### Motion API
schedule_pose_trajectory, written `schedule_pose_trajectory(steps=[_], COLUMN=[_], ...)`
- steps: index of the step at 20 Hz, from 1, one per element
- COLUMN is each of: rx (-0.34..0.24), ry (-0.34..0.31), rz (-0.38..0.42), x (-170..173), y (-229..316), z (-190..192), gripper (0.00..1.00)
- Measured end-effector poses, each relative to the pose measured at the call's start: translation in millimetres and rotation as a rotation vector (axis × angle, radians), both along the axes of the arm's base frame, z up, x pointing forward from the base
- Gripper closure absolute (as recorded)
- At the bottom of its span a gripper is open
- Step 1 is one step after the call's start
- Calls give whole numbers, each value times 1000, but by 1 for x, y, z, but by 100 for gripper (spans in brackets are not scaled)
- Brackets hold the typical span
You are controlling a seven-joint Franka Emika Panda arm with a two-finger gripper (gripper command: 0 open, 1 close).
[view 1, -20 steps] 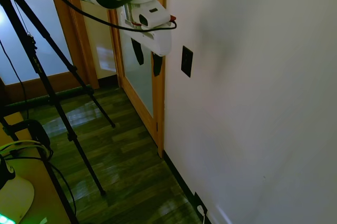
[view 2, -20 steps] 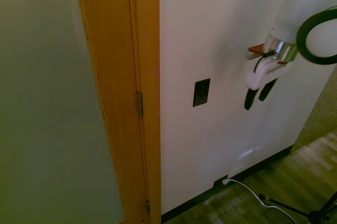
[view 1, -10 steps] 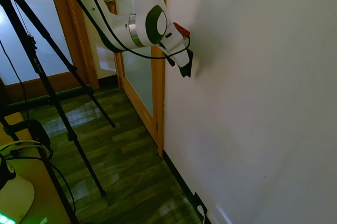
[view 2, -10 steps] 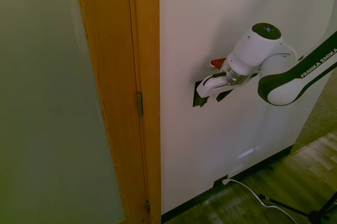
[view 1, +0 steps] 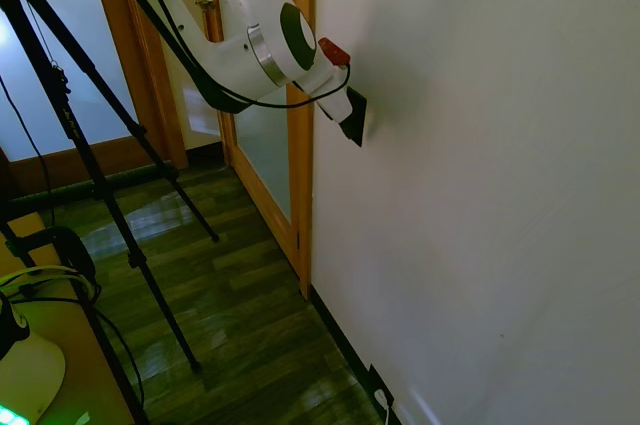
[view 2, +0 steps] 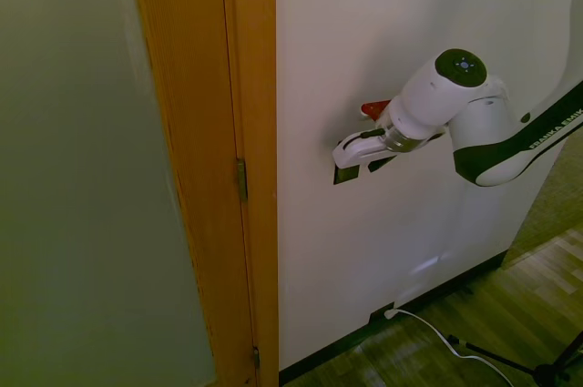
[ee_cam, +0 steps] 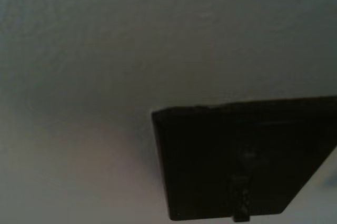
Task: Turn on the light
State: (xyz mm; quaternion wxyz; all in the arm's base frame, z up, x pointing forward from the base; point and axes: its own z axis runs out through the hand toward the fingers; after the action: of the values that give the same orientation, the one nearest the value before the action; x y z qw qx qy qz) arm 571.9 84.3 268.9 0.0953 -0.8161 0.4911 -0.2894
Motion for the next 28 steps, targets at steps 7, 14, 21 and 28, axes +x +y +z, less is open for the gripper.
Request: schedule_pose_trajectory(steps=[7, 14, 21, 28], rx=[2, 8, 7, -2], ry=[-17, -28, -33, -76], rz=[-3, -2, 9, 0], x=[-1, 1, 4, -1], y=[-1, -6, 0, 1], z=[3, 3, 2, 12], gripper=[100, 100, 100, 100])
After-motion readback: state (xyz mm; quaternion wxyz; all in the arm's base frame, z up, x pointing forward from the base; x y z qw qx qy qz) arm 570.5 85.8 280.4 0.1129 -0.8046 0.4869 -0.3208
